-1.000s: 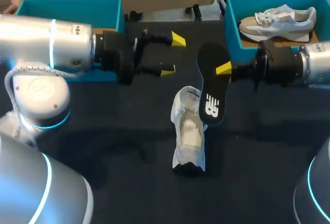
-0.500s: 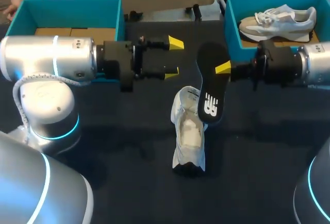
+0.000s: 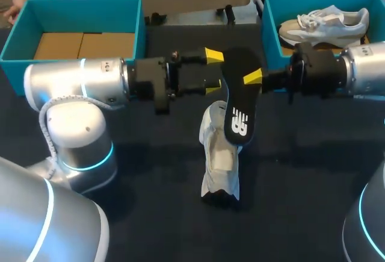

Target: Take the shoe out of the shoebox, open the shoe tongue, remove and reinsert the insole, then place the shoe into the shoebox

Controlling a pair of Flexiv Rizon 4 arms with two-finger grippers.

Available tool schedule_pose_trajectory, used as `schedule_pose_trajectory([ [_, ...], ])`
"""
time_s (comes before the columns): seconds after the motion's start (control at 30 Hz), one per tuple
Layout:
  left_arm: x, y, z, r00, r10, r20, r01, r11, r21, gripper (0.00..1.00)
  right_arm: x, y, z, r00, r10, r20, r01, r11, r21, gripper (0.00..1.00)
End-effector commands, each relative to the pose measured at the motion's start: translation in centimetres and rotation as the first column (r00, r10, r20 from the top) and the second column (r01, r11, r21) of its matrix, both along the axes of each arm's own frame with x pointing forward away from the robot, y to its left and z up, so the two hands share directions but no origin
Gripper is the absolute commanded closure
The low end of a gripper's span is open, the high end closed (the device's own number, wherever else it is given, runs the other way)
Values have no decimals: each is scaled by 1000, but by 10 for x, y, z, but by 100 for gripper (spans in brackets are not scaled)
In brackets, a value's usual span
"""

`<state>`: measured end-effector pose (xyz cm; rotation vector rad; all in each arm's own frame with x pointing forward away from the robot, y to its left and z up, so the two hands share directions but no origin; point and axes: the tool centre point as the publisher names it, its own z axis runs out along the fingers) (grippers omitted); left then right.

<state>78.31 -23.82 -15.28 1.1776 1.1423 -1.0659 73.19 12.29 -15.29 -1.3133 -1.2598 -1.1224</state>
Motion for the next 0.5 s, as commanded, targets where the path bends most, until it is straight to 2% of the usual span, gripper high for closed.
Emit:
schedule_pose_trajectory([
  [0.03, 1, -14, -5, 1000, 9, -3, -9, 1000, -21, 5, -1, 5, -3, 1000, -2, -2, 2, 1000, 2, 100],
  [0.1, 1, -18, -6, 1000, 15, -10, -15, 1000, -26, 12, 0, 6, -3, 1000, 1, -2, -1, 1000, 2, 100],
  [0.17, 0, -20, -6, 1000, 15, -10, -16, 999, -32, 13, 0, 6, -2, 1000, 4, -1, -4, 1000, 2, 100],
  [0.23, -1, -25, -5, 1000, 19, -17, -19, 999, -36, 20, 0, 7, -1, 1000, 8, 0, -8, 1000, 0, 100],
  [0.37, -4, -32, -7, 1000, 9, -21, -10, 999, -36, 25, 2, 7, 0, 1000, 16, 1, -16, 1000, -3, 100],
  [0.47, -5, -34, -8, 1000, 9, -24, -10, 999, -37, 33, 3, 7, 0, 1000, 20, 3, -20, 1000, -4, 100],
  [0.5, -5, -34, -9, 1000, 17, -27, -18, 999, -42, 53, 3, 7, 0, 1000, 20, 3, -20, 1000, -3, 100],
])
